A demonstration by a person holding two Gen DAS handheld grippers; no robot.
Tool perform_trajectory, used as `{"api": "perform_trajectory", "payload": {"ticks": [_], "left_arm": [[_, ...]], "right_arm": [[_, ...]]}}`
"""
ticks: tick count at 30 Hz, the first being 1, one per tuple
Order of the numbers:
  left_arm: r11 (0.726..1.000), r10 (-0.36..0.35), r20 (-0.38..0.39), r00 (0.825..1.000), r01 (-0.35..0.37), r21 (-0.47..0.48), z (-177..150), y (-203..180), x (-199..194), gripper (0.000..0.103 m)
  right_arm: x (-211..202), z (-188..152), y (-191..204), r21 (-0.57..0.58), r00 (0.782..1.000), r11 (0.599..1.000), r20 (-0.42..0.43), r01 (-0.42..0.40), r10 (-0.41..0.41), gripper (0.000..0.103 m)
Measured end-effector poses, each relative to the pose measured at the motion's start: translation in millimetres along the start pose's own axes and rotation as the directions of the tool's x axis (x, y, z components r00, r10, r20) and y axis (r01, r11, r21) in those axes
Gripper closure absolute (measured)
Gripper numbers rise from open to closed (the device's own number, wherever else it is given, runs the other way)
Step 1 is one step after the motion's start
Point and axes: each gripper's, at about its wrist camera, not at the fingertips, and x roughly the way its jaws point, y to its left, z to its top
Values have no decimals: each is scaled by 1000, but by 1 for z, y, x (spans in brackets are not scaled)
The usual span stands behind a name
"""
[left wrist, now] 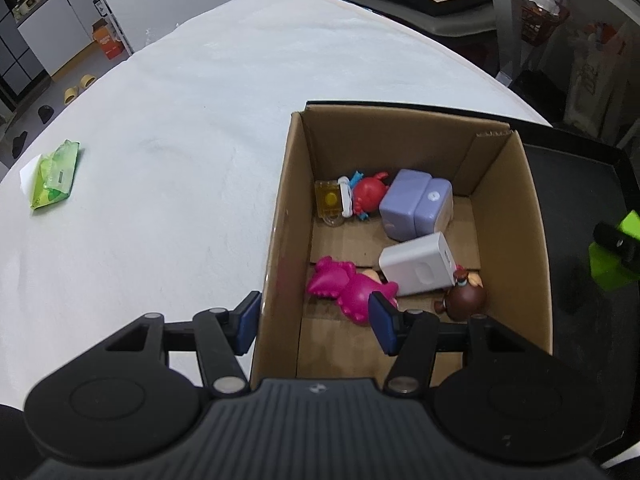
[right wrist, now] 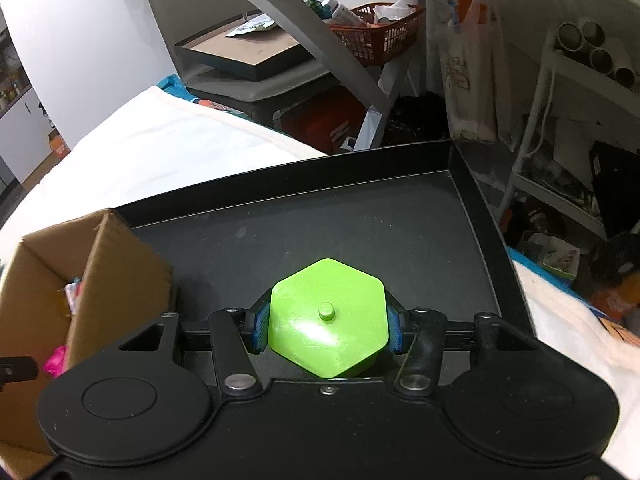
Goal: Organize rigid objects
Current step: 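Carry the green container into the box and open the right gripper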
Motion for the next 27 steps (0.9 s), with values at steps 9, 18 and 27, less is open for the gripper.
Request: {"api": "perform_trajectory", "payload": {"ticks": [9, 18, 27], "left_arm": [[999, -45, -3, 999, 45, -27, -11, 17, -6, 47], [994, -97, 9, 995, 98, -49, -15, 33, -12, 47], [982, -162, 21, 987, 163, -91, -27, 55, -1, 47]], "right_arm": [[-36, 2, 23, -32, 1000, 999, 20, -19, 19, 52], [-63, 9, 49, -79, 1000, 997, 18, -24, 25, 51], [-80, 15, 92, -159, 999, 986, 9, -44, 46, 51]]}}
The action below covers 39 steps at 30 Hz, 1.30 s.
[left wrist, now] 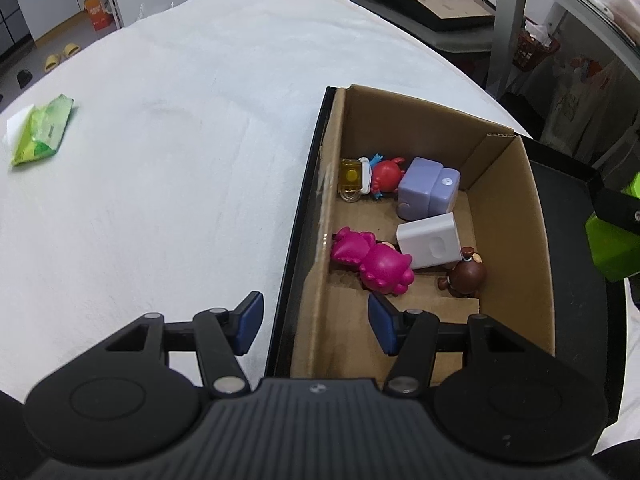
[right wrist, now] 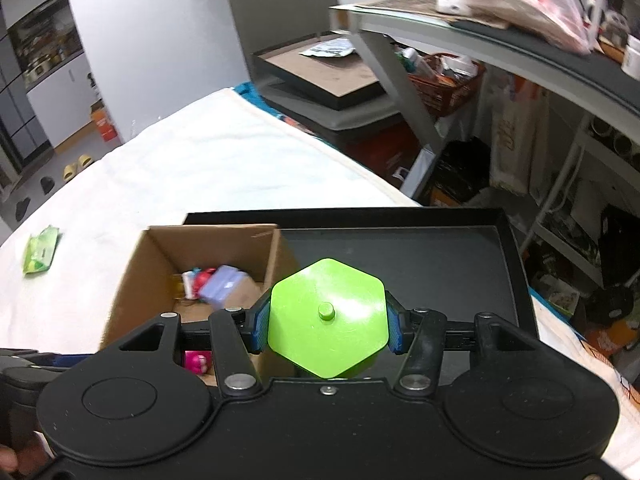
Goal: Organize rigid objects
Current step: 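Carry the green container into the box and open the right gripper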
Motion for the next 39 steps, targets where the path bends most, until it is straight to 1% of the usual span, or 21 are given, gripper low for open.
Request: {"api": "perform_trajectory", "payload": {"ticks": [6, 9, 10, 11, 13, 14, 16, 18, 22, 25, 26, 27, 28, 32, 39], "left_arm": [[998, -52, 28, 998, 52, -28, -5, 14, 9, 47], [995, -83, 35, 996, 85, -43, -7, 20, 16, 53], [995, -91, 37, 995, 93, -47, -7, 22, 17, 57], [993, -102, 39, 994, 104, -56, -7, 25, 19, 67], [988, -134, 34, 990, 137, -78, -7, 31, 22, 76], [984, -152, 33, 988, 154, -84, -8, 32, 23, 80], [981, -172, 35, 984, 175, -86, -8, 34, 24, 84], [980, -180, 40, 983, 183, -82, -9, 34, 24, 84], [971, -210, 35, 977, 212, -107, -9, 42, 27, 84], [967, -227, 34, 973, 229, -110, -9, 45, 28, 83], [966, -231, 32, 973, 233, -109, -9, 46, 28, 84], [966, -231, 33, 972, 233, -111, -10, 48, 28, 84], [965, -235, 33, 971, 237, -113, -9, 49, 28, 83], [964, -239, 31, 971, 241, -114, -9, 50, 29, 83], [966, -231, 30, 972, 233, -111, -8, 49, 27, 83]], "right_arm": [[-1, 7, 30, -50, 1000, 999, -8, -3, 3, 51], [2, 11, 47, -79, 1000, 997, -14, -8, 7, 51], [4, 12, 53, -89, 1000, 996, -18, -9, 8, 51], [6, 13, 59, -98, 1000, 995, -22, -9, 7, 51], [12, 15, 70, -114, 999, 993, -32, -8, 5, 51], [15, 16, 75, -121, 999, 993, -38, -8, 3, 51], [22, 17, 85, -134, 999, 991, -50, -6, -1, 51], [28, 17, 95, -148, 998, 989, -61, -5, -4, 51], [39, 16, 112, -172, 997, 985, -78, -5, -9, 51], [46, 16, 122, -174, 997, 984, -79, -27, 13, 51], [47, 16, 125, -176, 997, 984, -71, -33, 21, 48], [48, 16, 128, -180, 998, 983, -65, -31, 19, 43], [49, 17, 130, -182, 998, 983, -62, -28, 17, 41], [52, 16, 133, -168, 997, 986, -78, -23, 10, 40], [47, 13, 135, -174, 997, 985, -77, -17, 4, 40]]}}
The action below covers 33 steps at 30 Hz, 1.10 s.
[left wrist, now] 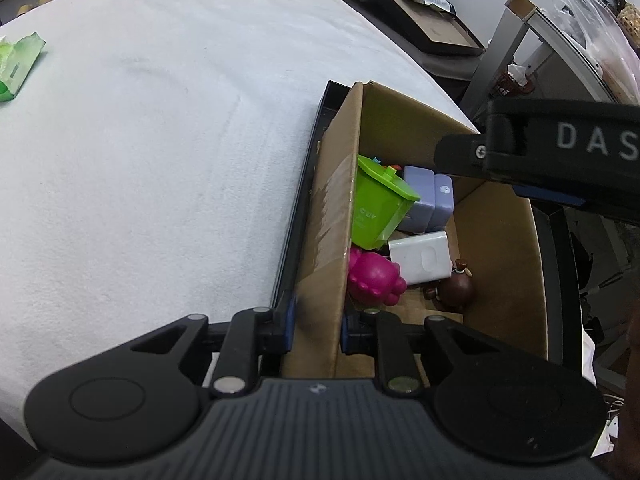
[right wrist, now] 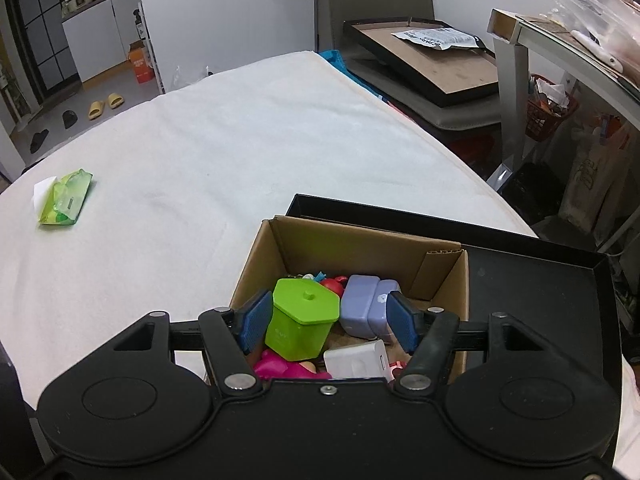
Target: Organize rigid objects
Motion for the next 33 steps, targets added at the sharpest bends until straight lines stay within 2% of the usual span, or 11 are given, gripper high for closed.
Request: {"api": "perform_trajectory", "payload": {"ticks": [9, 12, 18, 21, 23, 25, 26, 27, 33], "left_arm": [[999, 40, -28, 999, -39, 25, 6, -10, -1, 83], [995, 82, -17, 997, -81, 55, 8, -20, -7, 81], [988, 120, -9, 993, -119, 94, 7, -35, -21, 79], [984, 139, 2, 990, -138, 116, 4, -45, -33, 73], [980, 147, 19, 989, -148, 134, 2, -54, -43, 64], [977, 149, 32, 988, -152, 148, -1, -61, -53, 58], [976, 148, 37, 988, -152, 156, -2, -65, -58, 55], [975, 147, 42, 988, -152, 163, -3, -68, -63, 54], [969, 157, 92, 983, -171, 178, -10, -82, -92, 47]], "right_arm": [[-12, -3, -11, 19, 1000, 1000, 12, -12, 12, 40], [-20, -6, -25, 50, 1000, 999, 21, -10, 9, 32], [-37, -18, -59, 141, 1000, 990, 31, -5, 1, 29], [-47, -26, -75, 173, 999, 985, 41, 0, -7, 25], [-55, -32, -83, 189, 999, 982, 43, 3, -12, 24], [-65, -37, -91, 206, 998, 979, 54, 3, -14, 20], [-71, -40, -94, 215, 998, 977, 63, 2, -16, 15], [-77, -43, -98, 225, 997, 974, 72, 2, -19, 10], [-105, -58, -116, 276, 994, 961, 109, -8, -23, 0]]}}
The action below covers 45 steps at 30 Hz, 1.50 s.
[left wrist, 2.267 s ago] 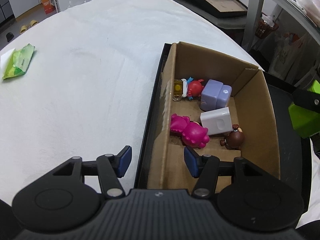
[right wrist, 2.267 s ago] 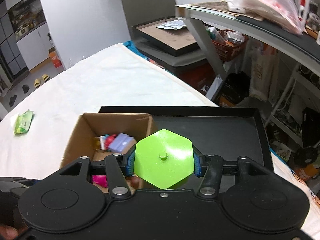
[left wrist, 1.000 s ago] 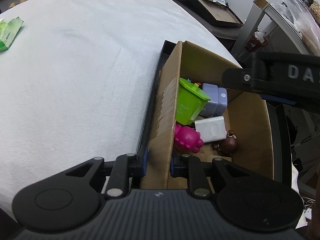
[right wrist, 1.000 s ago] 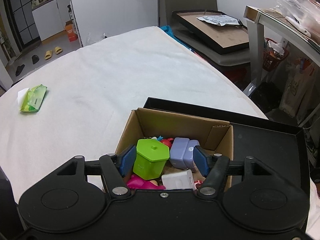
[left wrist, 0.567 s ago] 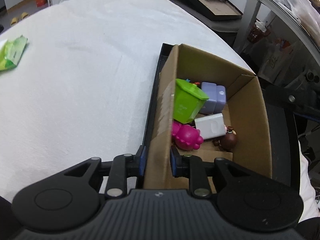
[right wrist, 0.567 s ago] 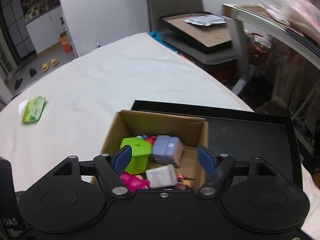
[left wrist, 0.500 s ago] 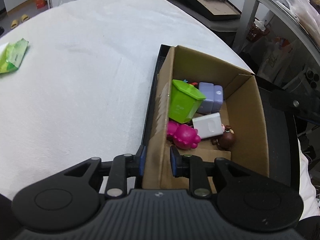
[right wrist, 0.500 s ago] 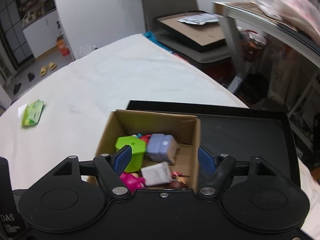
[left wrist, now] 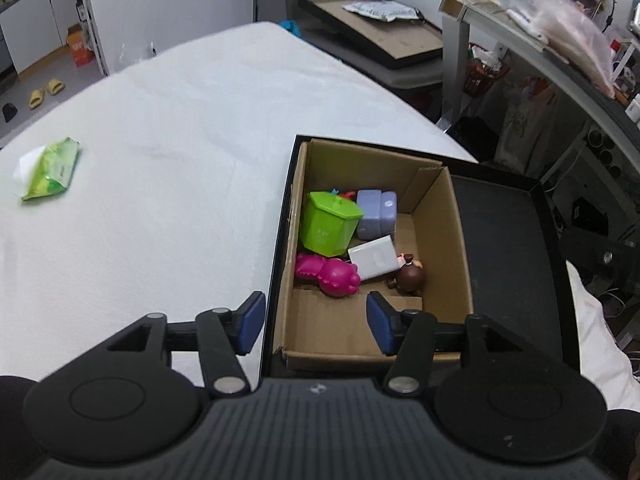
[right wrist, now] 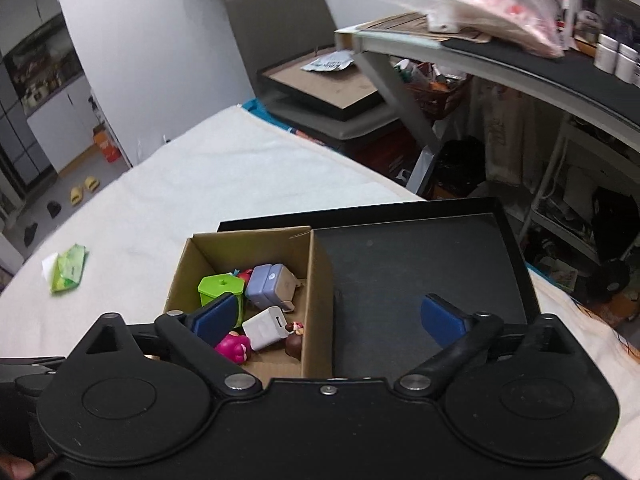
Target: Organize rigid objects
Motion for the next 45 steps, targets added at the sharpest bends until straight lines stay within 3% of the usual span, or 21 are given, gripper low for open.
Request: {"api": "perform_trajectory", "payload": {"ticks": [8, 17, 45], "left_arm": [[998, 11, 42, 999, -14, 55, -11, -14, -36, 35], [998, -7, 95, 995, 1, 66, -28, -16, -78, 29], [992, -49, 188, 981, 25, 126, -73, -28, -165, 27]], "right_arm": [[-30, -13, -20, 54, 1000, 998, 11, 20, -21, 0], [-72, -28, -29, 95, 998, 995, 64, 13, -19, 0], [-158, -67, -31, 65, 987, 998, 160, -7, -4, 0]]}}
